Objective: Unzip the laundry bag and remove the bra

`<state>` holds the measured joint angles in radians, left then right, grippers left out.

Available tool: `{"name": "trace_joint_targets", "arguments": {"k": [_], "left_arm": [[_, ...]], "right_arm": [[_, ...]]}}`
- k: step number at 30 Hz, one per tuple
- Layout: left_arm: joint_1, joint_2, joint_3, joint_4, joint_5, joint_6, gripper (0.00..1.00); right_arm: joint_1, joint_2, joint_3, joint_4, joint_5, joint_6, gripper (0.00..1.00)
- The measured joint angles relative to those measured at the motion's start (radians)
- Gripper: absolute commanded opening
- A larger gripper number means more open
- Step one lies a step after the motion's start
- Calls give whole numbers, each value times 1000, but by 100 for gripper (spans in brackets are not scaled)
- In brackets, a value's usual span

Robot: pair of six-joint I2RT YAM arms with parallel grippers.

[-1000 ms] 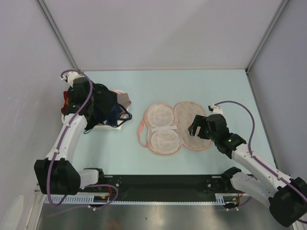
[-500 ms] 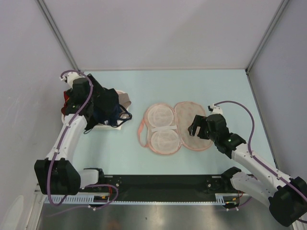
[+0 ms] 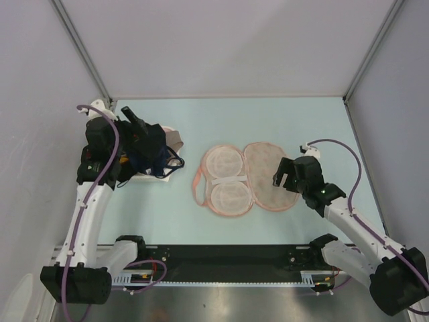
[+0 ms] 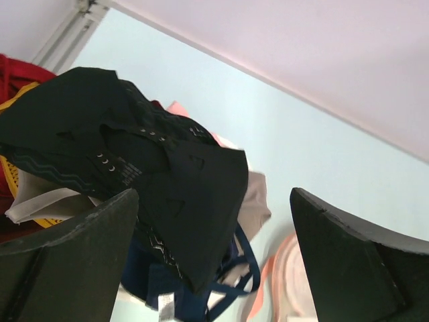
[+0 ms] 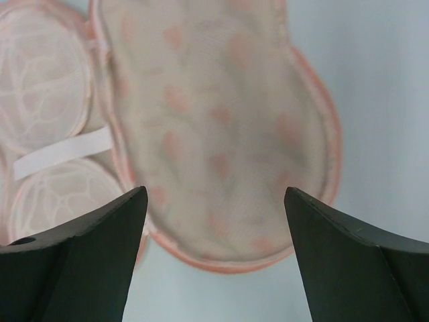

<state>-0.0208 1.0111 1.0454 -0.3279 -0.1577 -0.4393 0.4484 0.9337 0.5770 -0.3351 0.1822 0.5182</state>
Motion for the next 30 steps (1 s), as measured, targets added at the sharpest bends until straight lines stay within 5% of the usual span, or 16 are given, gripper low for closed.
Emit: {"name": "trace_joint_targets", "arguments": {"k": [8,13,30], "left_arm": [[-1,-34,31,-137,192,140,100],[-1,-106,-74,-137,234,154,100],[-7,-108,-124,-137,236,187,100]], "right_arm": [[-239,47,15,-52,11,-16,82],[-389,140,4,-41,-62,-13,66],[-416,288,-19,20,-164,-11,52]]}}
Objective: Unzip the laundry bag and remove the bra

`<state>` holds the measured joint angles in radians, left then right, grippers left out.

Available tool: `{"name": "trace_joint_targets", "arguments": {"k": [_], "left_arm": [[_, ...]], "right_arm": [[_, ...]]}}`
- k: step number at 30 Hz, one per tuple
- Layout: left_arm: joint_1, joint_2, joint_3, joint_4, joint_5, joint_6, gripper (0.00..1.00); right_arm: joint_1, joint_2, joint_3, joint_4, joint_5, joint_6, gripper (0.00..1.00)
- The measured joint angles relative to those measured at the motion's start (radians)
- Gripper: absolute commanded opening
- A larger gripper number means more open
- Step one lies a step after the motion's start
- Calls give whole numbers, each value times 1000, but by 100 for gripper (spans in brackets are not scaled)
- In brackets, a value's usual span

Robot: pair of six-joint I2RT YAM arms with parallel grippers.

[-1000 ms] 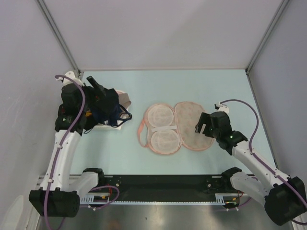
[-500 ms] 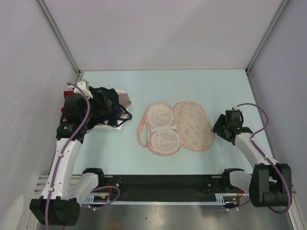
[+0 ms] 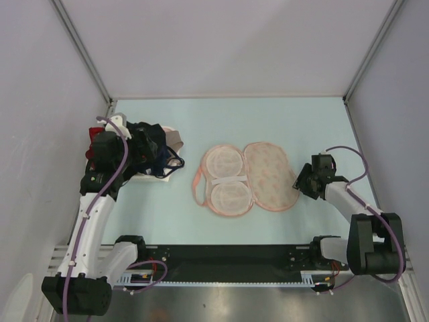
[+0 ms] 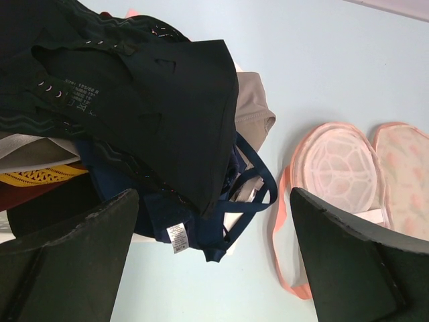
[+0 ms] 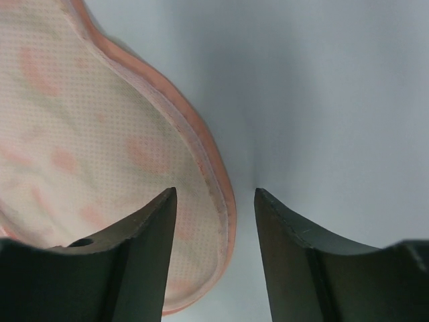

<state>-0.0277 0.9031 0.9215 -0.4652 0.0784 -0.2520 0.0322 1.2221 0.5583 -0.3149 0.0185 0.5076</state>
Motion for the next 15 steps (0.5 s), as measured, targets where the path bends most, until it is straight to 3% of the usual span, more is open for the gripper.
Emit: {"name": "trace_joint_targets", "arguments": {"k": [2,12,15], "left_arm": [[0,0,-2,0,0,0,100],[0,0,-6,0,3,0,100],[0,2,-6,0,4,0,100]], "right_arm": [[0,20,0,0,-2,0,44],[0,52,1,16,-40,-4,26],[0,59,1,21,-47,-5,13]]}}
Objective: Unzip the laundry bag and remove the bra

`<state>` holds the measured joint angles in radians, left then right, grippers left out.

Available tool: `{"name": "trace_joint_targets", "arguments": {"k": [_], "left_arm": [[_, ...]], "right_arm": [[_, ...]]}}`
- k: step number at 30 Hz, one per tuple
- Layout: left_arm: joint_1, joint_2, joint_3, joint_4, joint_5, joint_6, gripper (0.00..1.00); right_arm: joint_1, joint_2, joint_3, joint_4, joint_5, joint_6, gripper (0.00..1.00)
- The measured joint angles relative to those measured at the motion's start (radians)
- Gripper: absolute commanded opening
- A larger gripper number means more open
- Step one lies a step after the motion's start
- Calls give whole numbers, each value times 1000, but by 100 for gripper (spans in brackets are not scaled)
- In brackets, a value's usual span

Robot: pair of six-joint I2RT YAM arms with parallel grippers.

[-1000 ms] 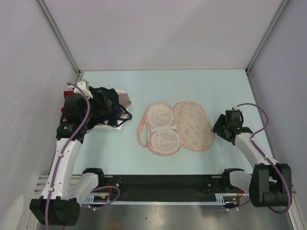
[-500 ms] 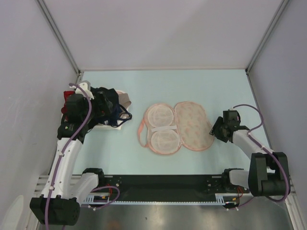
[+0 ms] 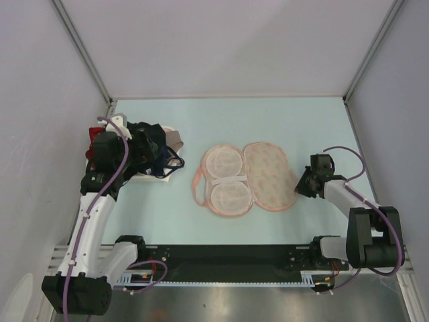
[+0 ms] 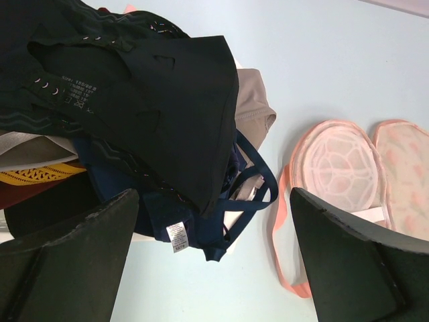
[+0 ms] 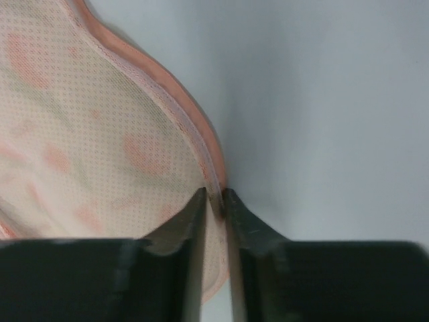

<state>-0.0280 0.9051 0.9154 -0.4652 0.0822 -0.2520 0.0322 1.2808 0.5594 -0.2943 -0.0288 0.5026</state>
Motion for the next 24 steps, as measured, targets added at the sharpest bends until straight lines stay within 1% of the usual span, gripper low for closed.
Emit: {"name": "trace_joint_targets", "arguments": {"k": [1,2,4,10,18,24], "left_arm": [[0,1,0,0,0,0,100],[0,1,0,0,0,0,100],[0,3,-1,0,0,0,99],[0,5,-3,0,0,0,100],[0,5,-3,0,1,0,100],[0,5,-4,0,1,0,100]], "right_arm": [[0,3,0,1,-3,0,10],[0,5,0,1,-4,-2,3],[0,6,0,1,-6,-5,0],[0,-10,27,-43,-1,-8,0],[0,-167,143,-126,60,-30,0],[0,-217,211,-166,131,-55,0]]}}
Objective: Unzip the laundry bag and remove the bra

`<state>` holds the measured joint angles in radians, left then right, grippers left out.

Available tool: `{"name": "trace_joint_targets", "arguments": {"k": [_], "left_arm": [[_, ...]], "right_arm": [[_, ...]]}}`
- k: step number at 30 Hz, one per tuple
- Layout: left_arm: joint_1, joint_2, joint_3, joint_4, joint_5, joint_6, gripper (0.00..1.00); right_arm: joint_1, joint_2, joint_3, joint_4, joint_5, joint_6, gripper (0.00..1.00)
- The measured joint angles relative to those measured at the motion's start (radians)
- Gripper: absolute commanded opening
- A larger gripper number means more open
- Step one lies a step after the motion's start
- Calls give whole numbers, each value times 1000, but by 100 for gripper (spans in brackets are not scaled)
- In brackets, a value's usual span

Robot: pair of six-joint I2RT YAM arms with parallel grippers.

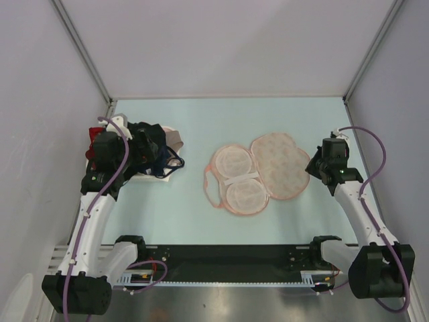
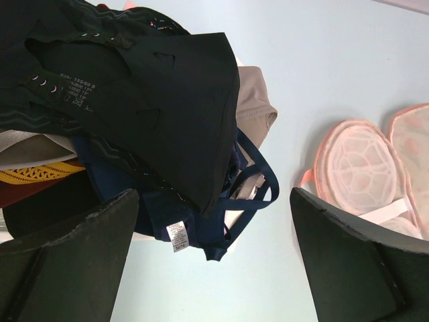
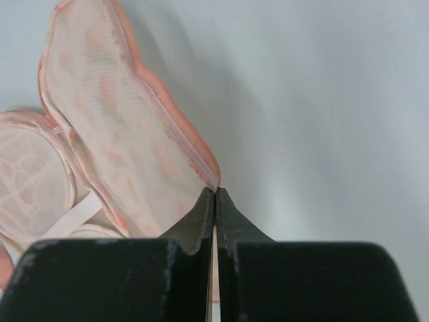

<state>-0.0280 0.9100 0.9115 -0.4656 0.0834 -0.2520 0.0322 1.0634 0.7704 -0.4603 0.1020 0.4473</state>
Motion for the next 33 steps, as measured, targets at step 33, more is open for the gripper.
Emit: {"name": "trace_joint_targets", "arguments": {"k": [33], "left_arm": [[0,5,-11,3,11,0,100]], "right_arm": [[722,51,-40,317,-53,146,0]]}}
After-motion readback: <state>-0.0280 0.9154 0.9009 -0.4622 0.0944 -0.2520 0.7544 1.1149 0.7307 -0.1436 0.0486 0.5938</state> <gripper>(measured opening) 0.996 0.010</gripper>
